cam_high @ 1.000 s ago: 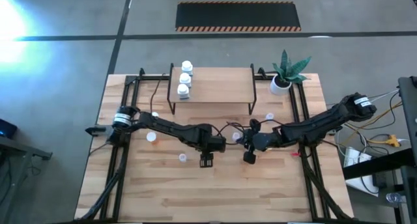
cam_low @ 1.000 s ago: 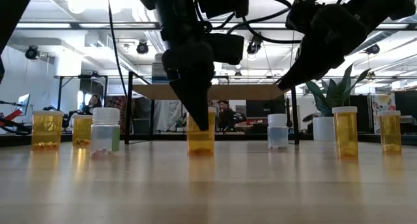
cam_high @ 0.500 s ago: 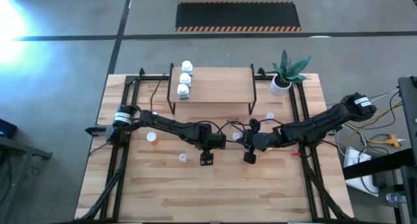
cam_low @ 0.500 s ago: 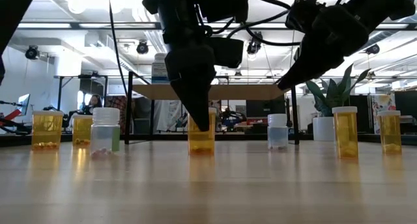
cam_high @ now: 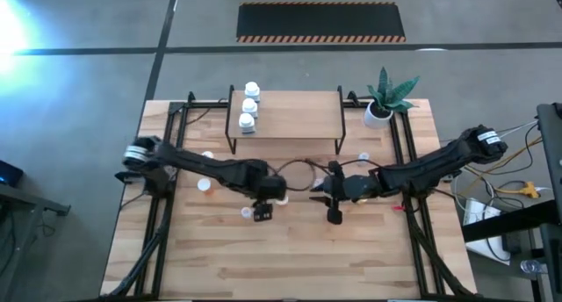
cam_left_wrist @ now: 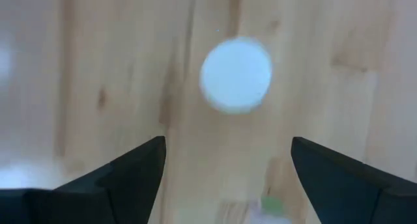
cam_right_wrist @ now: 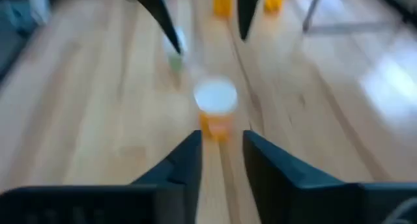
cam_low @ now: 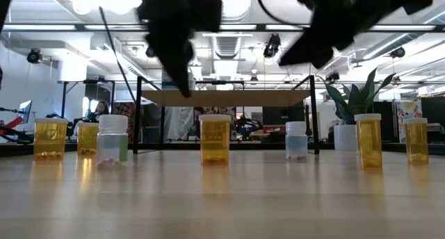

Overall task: Pick and place medicine bottles onto shelf by color
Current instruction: Put the bottom big orange pill bottle on the shelf

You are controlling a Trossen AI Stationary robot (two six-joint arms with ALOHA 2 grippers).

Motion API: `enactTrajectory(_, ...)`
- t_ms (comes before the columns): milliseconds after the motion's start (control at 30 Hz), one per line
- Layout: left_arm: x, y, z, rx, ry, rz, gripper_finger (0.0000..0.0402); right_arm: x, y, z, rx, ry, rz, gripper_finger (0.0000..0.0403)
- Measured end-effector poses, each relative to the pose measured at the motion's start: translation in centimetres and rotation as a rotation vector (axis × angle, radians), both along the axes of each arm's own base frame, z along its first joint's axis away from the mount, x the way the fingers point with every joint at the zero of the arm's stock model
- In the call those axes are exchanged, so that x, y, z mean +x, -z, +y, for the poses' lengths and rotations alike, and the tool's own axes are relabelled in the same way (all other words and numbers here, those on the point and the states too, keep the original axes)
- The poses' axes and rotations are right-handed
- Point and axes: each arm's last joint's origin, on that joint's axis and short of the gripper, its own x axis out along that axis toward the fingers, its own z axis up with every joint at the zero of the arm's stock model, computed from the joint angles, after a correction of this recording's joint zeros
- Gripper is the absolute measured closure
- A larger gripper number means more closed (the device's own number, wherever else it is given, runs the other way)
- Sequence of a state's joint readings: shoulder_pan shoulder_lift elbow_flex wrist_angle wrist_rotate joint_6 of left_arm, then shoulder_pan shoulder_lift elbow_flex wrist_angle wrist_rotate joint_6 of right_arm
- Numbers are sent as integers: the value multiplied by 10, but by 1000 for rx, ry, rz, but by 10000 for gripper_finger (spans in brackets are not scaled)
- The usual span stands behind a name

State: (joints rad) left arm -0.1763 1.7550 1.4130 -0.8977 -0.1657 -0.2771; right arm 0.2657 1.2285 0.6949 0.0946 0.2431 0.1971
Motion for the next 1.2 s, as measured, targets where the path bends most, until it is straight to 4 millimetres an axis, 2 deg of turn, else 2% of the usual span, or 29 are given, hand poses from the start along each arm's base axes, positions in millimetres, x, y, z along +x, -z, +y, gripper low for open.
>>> enactTrajectory(133, -42, 3, -6, 16, -116, -136, 88, 14, -7, 4, -49, -48, -13, 238)
enactTrajectory(300, -92, 2, -8, -33, -203, -362, 88, 47, -3, 12, -138, -95, 21, 184)
enactTrajectory(433, -122, 1, -7, -38, -214, -532, 88, 82, 5, 20, -160, -129, 48, 150)
enactTrajectory(567, -143, 5, -3, -34, -231, -625, 88, 113, 20, 21, -194, -132, 141, 122)
enactTrajectory(700, -155, 12, 1, -52, -233, -663, 88, 133, 25, 16, -208, -116, 227, 108)
enactTrajectory(867, -160, 23, 1, -50, -227, -655, 88, 142, 32, 3, -200, -49, 259, 104)
enactTrajectory(1033, -157, 32, -1, -48, -215, -631, 88, 138, 38, -7, -169, -8, 307, 113)
enactTrajectory(1200, -153, 38, -3, -40, -210, -608, 88, 133, 49, -11, -84, -39, 347, 135)
